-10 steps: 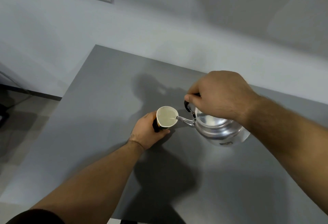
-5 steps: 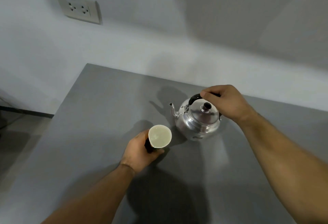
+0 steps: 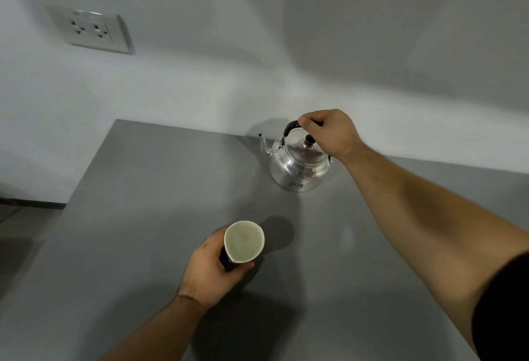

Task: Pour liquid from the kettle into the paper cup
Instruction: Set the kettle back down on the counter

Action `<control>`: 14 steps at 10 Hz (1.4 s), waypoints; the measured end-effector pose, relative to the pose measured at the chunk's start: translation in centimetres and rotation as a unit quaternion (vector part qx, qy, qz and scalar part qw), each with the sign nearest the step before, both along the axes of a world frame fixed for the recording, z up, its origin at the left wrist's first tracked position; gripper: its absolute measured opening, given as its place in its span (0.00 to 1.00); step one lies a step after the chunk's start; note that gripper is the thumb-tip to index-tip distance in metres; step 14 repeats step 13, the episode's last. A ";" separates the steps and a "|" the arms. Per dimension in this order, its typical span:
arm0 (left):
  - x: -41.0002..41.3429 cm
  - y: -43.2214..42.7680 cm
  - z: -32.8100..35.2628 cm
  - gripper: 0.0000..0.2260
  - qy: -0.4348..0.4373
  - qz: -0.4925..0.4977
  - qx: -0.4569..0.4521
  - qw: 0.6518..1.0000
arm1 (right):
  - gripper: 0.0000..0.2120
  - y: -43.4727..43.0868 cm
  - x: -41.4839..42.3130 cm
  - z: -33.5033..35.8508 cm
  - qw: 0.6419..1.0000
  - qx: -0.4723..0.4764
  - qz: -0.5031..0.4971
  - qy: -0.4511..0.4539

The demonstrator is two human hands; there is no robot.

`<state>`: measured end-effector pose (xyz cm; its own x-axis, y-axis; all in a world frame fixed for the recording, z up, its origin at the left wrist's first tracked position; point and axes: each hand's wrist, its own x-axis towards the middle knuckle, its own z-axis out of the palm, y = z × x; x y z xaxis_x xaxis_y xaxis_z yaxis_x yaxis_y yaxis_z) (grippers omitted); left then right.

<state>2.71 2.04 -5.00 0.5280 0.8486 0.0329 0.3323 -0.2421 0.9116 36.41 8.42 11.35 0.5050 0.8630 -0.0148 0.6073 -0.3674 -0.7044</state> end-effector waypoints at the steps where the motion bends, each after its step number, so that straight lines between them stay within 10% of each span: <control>1: 0.1 0.0 0.3 0.29 -0.001 -0.003 0.009 1.000 | 0.11 1.0 0.2 0.0 1.000 0.000 -0.001 0.000; 14: -1.4 0.8 3.8 0.23 0.068 -0.032 -0.048 0.996 | 0.22 -12.3 -5.3 5.8 0.981 0.103 -0.010 -0.162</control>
